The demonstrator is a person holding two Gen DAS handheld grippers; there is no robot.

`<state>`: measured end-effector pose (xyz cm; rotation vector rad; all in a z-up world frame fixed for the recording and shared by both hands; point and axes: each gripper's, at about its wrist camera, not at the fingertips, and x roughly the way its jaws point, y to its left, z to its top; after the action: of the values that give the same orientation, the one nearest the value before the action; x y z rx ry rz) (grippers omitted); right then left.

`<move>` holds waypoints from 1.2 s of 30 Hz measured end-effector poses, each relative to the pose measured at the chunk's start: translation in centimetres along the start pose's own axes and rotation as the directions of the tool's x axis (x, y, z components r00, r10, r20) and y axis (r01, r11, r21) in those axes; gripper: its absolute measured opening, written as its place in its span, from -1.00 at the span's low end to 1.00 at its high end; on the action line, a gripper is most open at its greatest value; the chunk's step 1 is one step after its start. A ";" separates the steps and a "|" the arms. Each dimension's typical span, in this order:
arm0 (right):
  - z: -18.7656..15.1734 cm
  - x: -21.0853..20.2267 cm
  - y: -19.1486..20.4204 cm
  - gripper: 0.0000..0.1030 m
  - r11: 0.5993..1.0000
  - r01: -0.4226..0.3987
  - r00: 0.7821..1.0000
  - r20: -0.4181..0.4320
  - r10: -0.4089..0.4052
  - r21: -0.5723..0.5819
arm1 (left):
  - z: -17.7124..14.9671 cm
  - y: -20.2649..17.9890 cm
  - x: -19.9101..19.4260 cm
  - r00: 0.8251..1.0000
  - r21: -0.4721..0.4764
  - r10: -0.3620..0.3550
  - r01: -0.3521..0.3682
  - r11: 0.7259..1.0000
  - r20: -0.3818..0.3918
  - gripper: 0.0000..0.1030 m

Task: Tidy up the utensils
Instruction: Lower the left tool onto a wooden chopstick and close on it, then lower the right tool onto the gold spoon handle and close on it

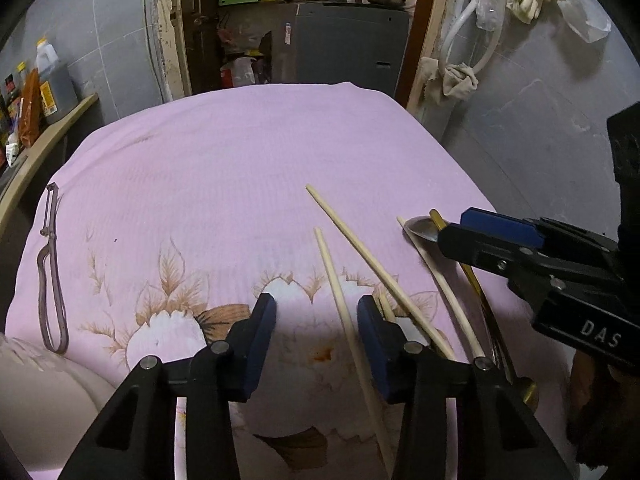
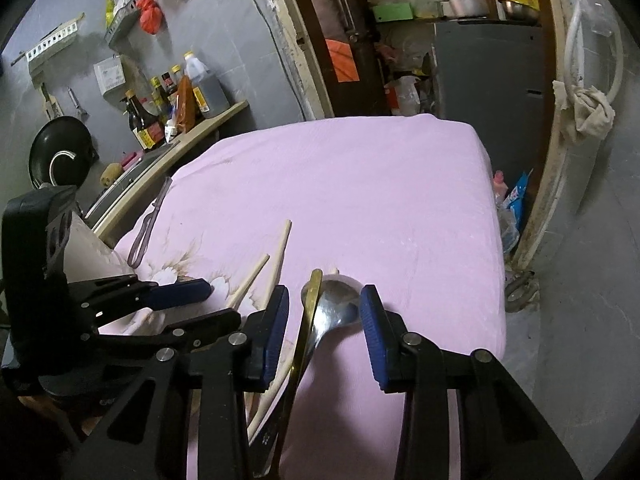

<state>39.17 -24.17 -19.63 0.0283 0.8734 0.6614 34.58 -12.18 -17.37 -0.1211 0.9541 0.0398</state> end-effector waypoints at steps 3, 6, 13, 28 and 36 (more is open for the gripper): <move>0.2 0.3 0.0 -0.38 1.000 0.004 1.000 -0.006 -0.004 -0.010 | 0.0 0.2 0.0 1.000 -0.010 -0.001 0.001 1.000 0.000 -0.27; 0.4 0.4 0.0 -0.47 1.000 0.011 1.000 -0.012 -0.011 -0.017 | 0.0 0.5 0.0 1.000 -0.019 -0.007 0.007 1.000 -0.004 -0.28; 0.6 -0.4 0.3 -0.86 1.000 0.016 1.000 0.001 -0.016 -0.027 | 0.7 -0.1 0.4 0.999 0.006 0.003 -0.003 1.000 -0.047 -0.28; -2.8 -2.9 -2.6 -0.99 0.986 -0.001 1.000 0.004 0.000 0.169 | 0.8 -0.1 -0.3 0.990 -0.052 -0.100 0.095 0.994 -0.098 -0.90; -3.5 -4.7 -1.6 -0.99 0.984 0.009 1.000 0.009 -0.011 0.179 | 0.0 -0.2 -4.3 0.987 -0.047 -0.158 0.158 0.986 -0.007 -0.90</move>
<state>35.38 -28.88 -19.11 0.1887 0.9210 0.5709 32.11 -12.29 -13.86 -0.2400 0.9517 -0.0851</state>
